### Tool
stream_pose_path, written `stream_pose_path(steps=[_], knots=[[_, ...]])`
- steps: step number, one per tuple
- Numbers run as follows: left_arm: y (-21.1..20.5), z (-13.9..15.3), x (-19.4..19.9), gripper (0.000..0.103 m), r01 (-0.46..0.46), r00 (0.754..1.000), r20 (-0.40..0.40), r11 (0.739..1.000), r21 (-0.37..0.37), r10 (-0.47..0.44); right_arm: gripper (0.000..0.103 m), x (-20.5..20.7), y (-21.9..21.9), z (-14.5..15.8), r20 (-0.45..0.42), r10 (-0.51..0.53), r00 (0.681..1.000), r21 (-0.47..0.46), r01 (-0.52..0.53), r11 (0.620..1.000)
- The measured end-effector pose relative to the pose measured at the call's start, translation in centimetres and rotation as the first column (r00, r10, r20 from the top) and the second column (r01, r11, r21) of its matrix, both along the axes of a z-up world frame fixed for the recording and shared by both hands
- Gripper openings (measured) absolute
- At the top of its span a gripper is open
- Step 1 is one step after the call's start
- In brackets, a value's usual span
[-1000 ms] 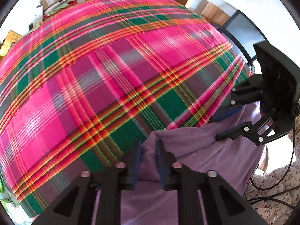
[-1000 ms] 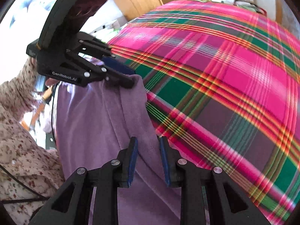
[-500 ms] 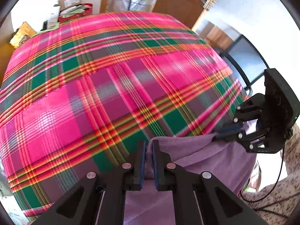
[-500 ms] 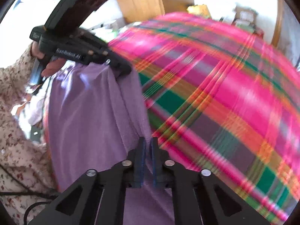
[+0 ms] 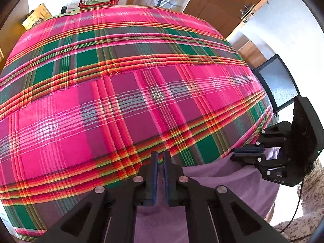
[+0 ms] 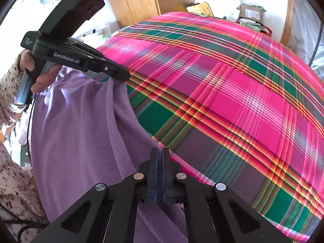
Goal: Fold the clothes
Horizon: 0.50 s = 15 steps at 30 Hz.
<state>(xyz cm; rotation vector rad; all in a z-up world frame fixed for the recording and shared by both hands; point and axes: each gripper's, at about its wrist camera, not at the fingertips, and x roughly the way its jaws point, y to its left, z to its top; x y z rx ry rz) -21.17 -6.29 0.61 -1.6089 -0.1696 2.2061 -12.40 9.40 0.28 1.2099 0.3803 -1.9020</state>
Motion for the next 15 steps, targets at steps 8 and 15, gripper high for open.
stream_pose_path(steps=[8,15], knots=[[-2.0,1.2,-0.1,0.007,-0.063,0.998,0.013,0.997,0.055,0.062,0.012,-0.9,1.0,0.8,0.047,-0.111,0.993,-0.072,0.115,0.991],[-2.1,2.0,1.3,0.03,-0.047,0.997,0.066,0.994,0.103,0.04,0.021,0.5,0.3,2.7,0.09,-0.019,0.996,-0.225,0.039,0.974]])
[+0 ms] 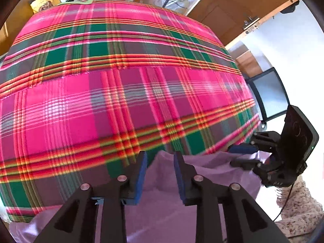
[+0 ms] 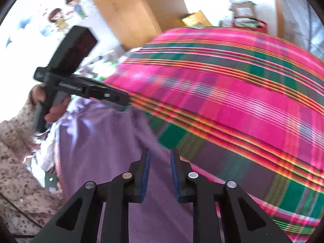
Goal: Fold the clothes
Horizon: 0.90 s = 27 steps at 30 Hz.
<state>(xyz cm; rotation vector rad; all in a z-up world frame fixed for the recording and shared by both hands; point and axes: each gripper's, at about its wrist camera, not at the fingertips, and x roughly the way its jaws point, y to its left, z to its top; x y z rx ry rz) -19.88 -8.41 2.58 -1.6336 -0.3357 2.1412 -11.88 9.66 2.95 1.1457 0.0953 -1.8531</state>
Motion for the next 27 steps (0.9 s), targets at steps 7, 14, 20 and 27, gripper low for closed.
stream_pose_path(steps=[7,14,20,27], knots=[[1.0,-0.1,0.9,0.034,0.104,0.993,-0.049,0.99,-0.097,-0.109,0.022,1.3,-2.4,-1.2,0.017,0.066,0.998,0.026,-0.067,0.997],[0.8,-1.0,0.6,0.034,0.153,0.983,-0.079,0.979,-0.133,-0.164,0.003,0.2,-2.4,-2.0,0.001,0.027,1.0,0.082,-0.027,0.996],[1.1,-2.2,0.3,0.034,0.189,0.98,-0.044,0.977,-0.102,-0.194,0.003,-0.5,-2.4,-2.6,0.019,0.002,1.0,0.108,-0.004,0.994],[1.6,-2.5,-0.2,0.034,0.191,0.981,-0.031,0.979,-0.067,-0.193,0.003,-0.6,-2.2,-3.1,0.031,-0.019,0.999,0.105,0.015,0.994]])
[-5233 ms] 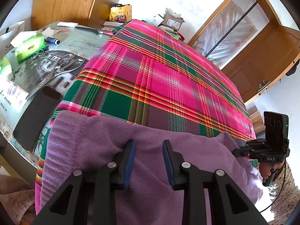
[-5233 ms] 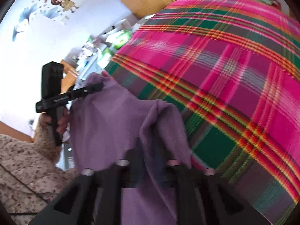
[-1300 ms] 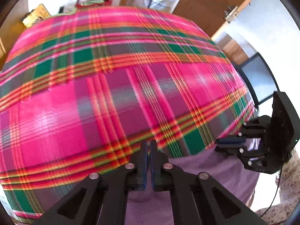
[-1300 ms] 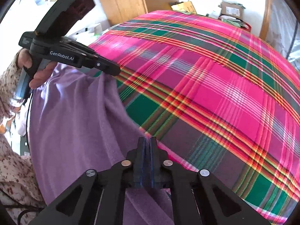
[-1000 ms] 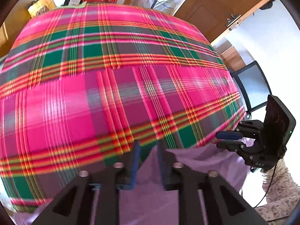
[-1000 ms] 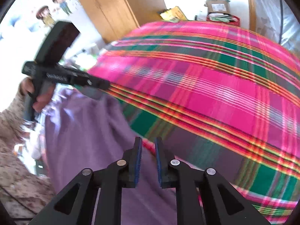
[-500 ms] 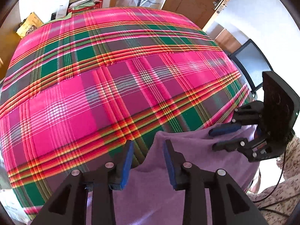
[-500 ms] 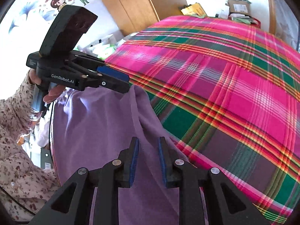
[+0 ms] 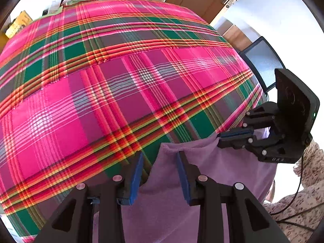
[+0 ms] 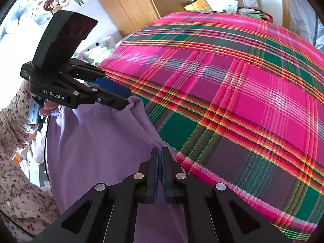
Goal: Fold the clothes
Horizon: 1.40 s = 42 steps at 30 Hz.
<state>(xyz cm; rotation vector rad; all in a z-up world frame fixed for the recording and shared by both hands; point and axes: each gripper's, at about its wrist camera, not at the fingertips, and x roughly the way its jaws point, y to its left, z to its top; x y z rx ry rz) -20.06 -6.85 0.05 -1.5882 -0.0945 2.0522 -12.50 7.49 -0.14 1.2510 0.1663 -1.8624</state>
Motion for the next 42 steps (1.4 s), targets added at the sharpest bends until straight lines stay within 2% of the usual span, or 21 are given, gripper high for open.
stream_pose_path(steps=[1,3,6,10,14,18,20,23,26,28,30,32,34,39,42], knots=[[0.1,-0.1,-0.1,0.034,0.0,1.0,0.004,1.0,0.01,0.0,0.003,0.0,0.0,0.0,0.002,-0.004,1.0,-0.002,0.004,1.0],[0.5,-0.3,-0.2,0.017,0.009,1.0,0.008,1.0,0.016,-0.009,0.003,0.0,0.2,0.0,0.007,-0.012,1.0,-0.008,0.012,1.0],[0.8,-0.3,0.2,0.01,0.017,1.0,-0.02,1.0,-0.013,-0.017,0.003,-0.1,0.4,0.0,0.018,-0.024,1.0,-0.021,0.024,0.999],[0.3,0.1,0.4,0.006,-0.025,0.999,-0.047,1.0,-0.019,0.024,0.005,0.1,1.3,0.5,0.015,-0.046,0.999,-0.038,0.047,0.998],[-0.2,0.4,0.3,0.006,-0.068,0.996,-0.06,0.998,0.006,0.069,0.008,0.7,3.8,2.3,-0.04,-0.113,0.993,-0.068,0.11,0.992],[-0.3,0.4,0.6,0.006,-0.089,0.993,-0.076,0.996,0.021,0.09,0.017,1.7,9.7,4.3,-0.092,-0.284,0.955,-0.076,0.277,0.958],[-0.4,0.1,0.5,0.006,-0.098,0.993,-0.066,0.995,0.035,0.1,0.022,2.6,13.4,4.6,-0.126,-0.372,0.919,-0.02,0.373,0.928],[-0.6,-0.3,0.6,0.006,-0.115,0.992,-0.052,0.992,0.052,0.118,0.023,4.2,17.3,4.1,-0.147,-0.43,0.891,0.088,0.444,0.891],[-0.6,-0.4,0.8,0.006,-0.125,0.99,-0.055,0.991,0.05,0.128,0.023,5.6,19.4,3.7,-0.142,-0.425,0.894,0.145,0.444,0.884],[-0.6,-0.3,0.9,0.006,-0.13,0.99,-0.056,0.991,0.043,0.132,0.023,6.1,19.8,3.6,-0.131,-0.388,0.912,0.14,0.405,0.904],[-0.6,-0.4,0.9,0.006,-0.138,0.989,-0.053,0.99,0.039,0.14,0.024,6.0,20.0,3.4,-0.152,-0.371,0.916,0.176,0.395,0.902],[-0.4,-0.4,0.9,0.007,-0.139,0.989,-0.056,0.99,0.027,0.14,0.024,5.9,20.2,3.3,-0.157,-0.321,0.934,0.199,0.348,0.916],[-0.3,-0.4,0.9,0.008,-0.146,0.988,-0.055,0.989,0.022,0.147,0.024,5.5,20.4,3.0,-0.129,-0.292,0.948,0.179,0.311,0.933],[-0.4,-0.5,0.8,0.011,-0.165,0.985,-0.041,0.986,0.023,0.165,0.024,5.3,20.7,2.2,-0.107,-0.257,0.96,0.201,0.274,0.94],[-0.3,-0.5,0.7,0.011,-0.164,0.986,-0.038,0.986,0.019,0.164,0.024,6.0,20.5,2.4,-0.092,-0.215,0.972,0.176,0.228,0.958]])
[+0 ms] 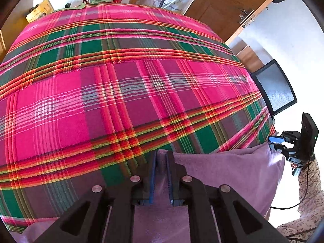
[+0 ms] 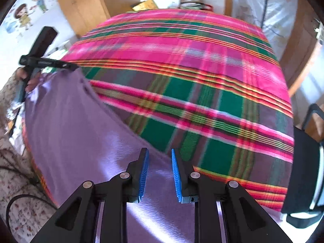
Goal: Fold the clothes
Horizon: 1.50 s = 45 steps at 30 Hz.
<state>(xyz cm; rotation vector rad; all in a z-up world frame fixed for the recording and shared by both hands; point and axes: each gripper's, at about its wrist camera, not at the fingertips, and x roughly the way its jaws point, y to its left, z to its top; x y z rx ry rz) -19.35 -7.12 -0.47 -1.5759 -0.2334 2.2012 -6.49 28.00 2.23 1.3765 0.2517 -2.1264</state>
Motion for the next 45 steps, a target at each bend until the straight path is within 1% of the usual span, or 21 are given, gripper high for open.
stream_pose_path(steps=[3,9,11,12,13,14,17,21,29,30,32,34,37,40,42,45], knots=[[0.2,0.0,0.1,0.011,0.004,1.0,-0.002,1.0,-0.005,-0.004,0.024,-0.2,0.2,-0.2,0.02,0.008,1.0,-0.003,-0.008,1.0],[0.3,0.1,0.2,0.013,0.008,1.0,-0.009,1.0,-0.01,-0.008,0.024,-0.8,0.1,-0.4,0.012,0.012,1.0,0.031,-0.012,0.999],[0.5,0.1,0.2,0.013,0.014,1.0,-0.012,1.0,-0.02,-0.014,0.032,-0.4,-0.7,-0.6,0.004,0.046,0.999,0.061,-0.046,0.997],[0.6,0.1,0.2,0.014,0.017,1.0,-0.012,1.0,-0.026,-0.018,0.046,-0.2,-1.1,-0.7,0.007,0.07,0.998,0.066,-0.07,0.995],[0.8,0.1,0.2,0.015,0.019,1.0,-0.012,0.999,-0.031,-0.02,0.056,-0.2,-1.2,-0.8,0.011,0.092,0.996,0.069,-0.092,0.993],[0.8,0.2,0.2,0.015,0.019,1.0,-0.012,0.999,-0.036,-0.019,0.059,-0.2,-1.5,-0.9,0.012,0.11,0.994,0.081,-0.111,0.991],[1.0,0.2,0.3,0.018,0.019,1.0,-0.016,0.999,-0.044,-0.02,0.059,-0.5,-2.0,-1.1,0.001,0.135,0.991,0.113,-0.134,0.985],[1.0,0.2,0.3,0.019,0.015,1.0,-0.013,0.999,-0.039,-0.016,0.059,-1.0,-1.7,-1.0,0.011,0.14,0.99,0.096,-0.14,0.985],[0.9,0.2,0.2,0.019,0.012,1.0,-0.006,0.999,-0.036,-0.012,0.058,-0.7,-1.3,-0.9,-0.003,0.137,0.991,0.114,-0.136,0.984],[0.9,0.2,0.2,0.019,0.011,1.0,-0.002,0.999,-0.033,-0.012,0.057,-0.6,-1.2,-0.9,-0.005,0.133,0.991,0.111,-0.132,0.985],[0.6,0.2,0.1,0.019,0.01,1.0,0.01,1.0,-0.019,-0.009,0.05,-0.5,-0.9,-0.8,-0.006,0.12,0.993,0.102,-0.119,0.988],[0.2,0.1,0.1,0.021,0.006,1.0,0.02,1.0,0.008,-0.006,0.04,-0.5,-0.7,-0.9,-0.003,0.11,0.994,0.093,-0.109,0.99],[-0.6,0.3,0.3,0.026,0.01,1.0,0.016,0.999,0.042,-0.011,0.036,-0.1,-0.5,-1.0,-0.004,0.097,0.995,0.079,-0.097,0.992],[-1.0,0.9,0.9,0.032,0.053,0.999,-0.014,0.997,0.063,-0.052,0.036,-0.1,-0.5,-1.1,-0.003,0.09,0.996,0.066,-0.089,0.994],[-1.1,1.1,1.2,0.035,0.089,0.996,-0.028,0.995,0.043,-0.088,0.036,-0.2,-0.6,-1.2,-0.001,0.086,0.996,0.061,-0.085,0.994],[-0.9,0.9,1.0,0.035,0.103,0.994,-0.029,0.994,-0.035,-0.104,0.036,-0.2,-0.7,-1.2,-0.004,0.081,0.997,0.059,-0.081,0.995]])
